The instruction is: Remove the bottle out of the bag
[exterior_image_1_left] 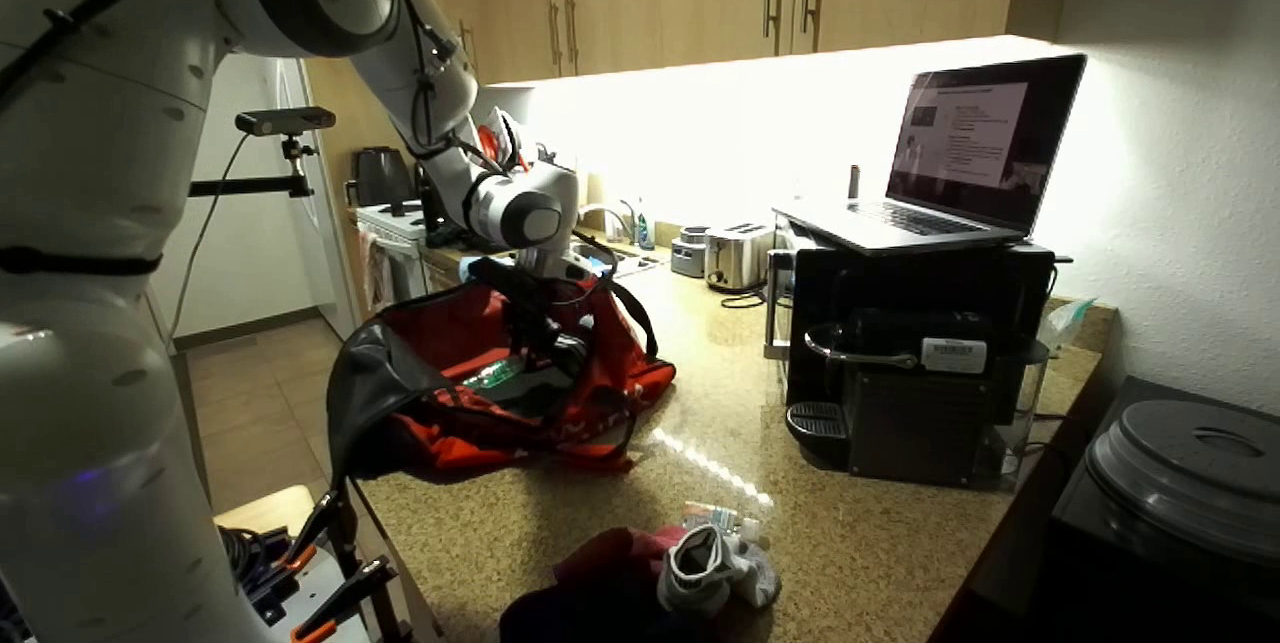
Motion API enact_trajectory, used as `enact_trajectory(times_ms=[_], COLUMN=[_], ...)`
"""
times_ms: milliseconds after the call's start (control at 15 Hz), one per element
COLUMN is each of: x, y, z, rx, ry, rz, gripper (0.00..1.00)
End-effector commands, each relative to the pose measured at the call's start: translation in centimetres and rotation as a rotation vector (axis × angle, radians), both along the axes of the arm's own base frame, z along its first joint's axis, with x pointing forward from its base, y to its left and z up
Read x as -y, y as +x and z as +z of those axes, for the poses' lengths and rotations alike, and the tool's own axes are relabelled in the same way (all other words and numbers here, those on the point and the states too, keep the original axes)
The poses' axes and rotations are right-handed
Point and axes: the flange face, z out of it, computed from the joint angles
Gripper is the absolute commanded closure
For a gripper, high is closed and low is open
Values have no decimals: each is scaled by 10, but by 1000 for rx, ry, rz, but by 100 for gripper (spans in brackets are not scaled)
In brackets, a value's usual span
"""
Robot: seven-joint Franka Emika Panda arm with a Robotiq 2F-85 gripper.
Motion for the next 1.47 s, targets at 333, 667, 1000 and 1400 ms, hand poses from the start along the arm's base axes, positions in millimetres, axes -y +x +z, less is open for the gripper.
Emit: enact_trajectory(times_ms=[333, 667, 1000, 1400], x=[39, 60, 78, 101], y=[-18, -27, -41, -65], z=[53, 72, 86, 102], rx=[147, 230, 289, 319], ry=[23, 34, 21, -18], rz=[-93, -160, -226, -338], gripper=[82, 82, 82, 82])
